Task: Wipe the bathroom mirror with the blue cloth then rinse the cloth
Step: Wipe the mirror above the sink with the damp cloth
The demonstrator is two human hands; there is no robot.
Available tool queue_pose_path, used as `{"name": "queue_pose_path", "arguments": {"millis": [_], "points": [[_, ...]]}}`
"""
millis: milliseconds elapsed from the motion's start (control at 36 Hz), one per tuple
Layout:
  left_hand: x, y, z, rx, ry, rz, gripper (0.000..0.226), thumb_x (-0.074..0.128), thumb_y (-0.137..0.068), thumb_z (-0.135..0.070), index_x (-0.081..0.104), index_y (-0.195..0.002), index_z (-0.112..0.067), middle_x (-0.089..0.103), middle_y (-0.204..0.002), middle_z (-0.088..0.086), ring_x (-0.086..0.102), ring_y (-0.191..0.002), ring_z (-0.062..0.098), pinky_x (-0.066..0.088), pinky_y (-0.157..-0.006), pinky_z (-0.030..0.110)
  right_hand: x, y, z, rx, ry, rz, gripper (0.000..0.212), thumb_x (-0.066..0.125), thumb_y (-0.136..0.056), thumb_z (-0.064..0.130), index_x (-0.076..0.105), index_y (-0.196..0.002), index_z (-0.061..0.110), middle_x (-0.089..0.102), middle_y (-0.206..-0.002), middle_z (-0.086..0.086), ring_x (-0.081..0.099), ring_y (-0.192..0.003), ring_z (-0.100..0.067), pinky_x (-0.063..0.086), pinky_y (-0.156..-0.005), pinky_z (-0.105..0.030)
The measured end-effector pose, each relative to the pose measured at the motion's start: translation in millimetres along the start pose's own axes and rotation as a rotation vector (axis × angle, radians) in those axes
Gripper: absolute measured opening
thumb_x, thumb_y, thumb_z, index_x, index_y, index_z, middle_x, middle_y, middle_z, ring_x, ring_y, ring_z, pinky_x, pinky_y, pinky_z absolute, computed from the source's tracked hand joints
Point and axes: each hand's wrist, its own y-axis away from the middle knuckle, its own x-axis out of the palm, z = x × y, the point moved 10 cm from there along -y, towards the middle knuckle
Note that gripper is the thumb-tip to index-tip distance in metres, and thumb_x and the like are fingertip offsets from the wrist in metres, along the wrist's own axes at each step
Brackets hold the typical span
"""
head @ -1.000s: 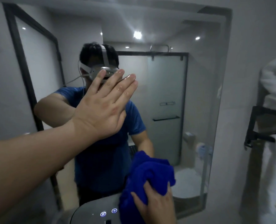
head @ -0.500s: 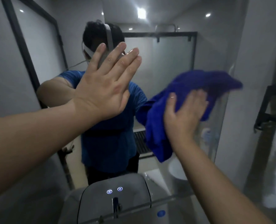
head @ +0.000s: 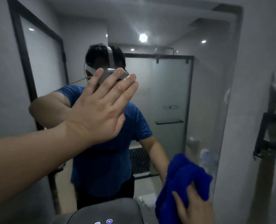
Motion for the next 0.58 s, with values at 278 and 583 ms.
{"name": "queue_pose_path", "arguments": {"millis": [278,583], "points": [[0.1,-1.8,-1.8,-0.005,-0.004,0.051,0.080,0.052,-0.092,-0.031,0.036,-0.167,-0.009,0.032,-0.175,0.011,0.025,-0.164,0.037,0.021,-0.128,0.067,-256.8,-240.0,93.1,0.062,-0.362,-0.419,0.063,0.041,-0.108,0.054,0.045,-0.154,0.012,0.046,-0.161,-0.014,0.040,-0.152,-0.034,0.021,-0.132,-0.045],[-8.0,-8.9,-0.6,0.009,0.065,0.138,0.080,0.069,-0.080,-0.033,0.056,-0.155,-0.009,0.042,-0.167,0.017,0.040,-0.151,0.044,0.008,-0.135,0.058,-340.4,-289.7,370.2,-0.579,-0.133,-0.448,0.070,0.056,-0.092,0.059,0.059,-0.147,0.017,0.054,-0.159,-0.006,0.051,-0.143,-0.032,0.020,-0.130,-0.058]]}}
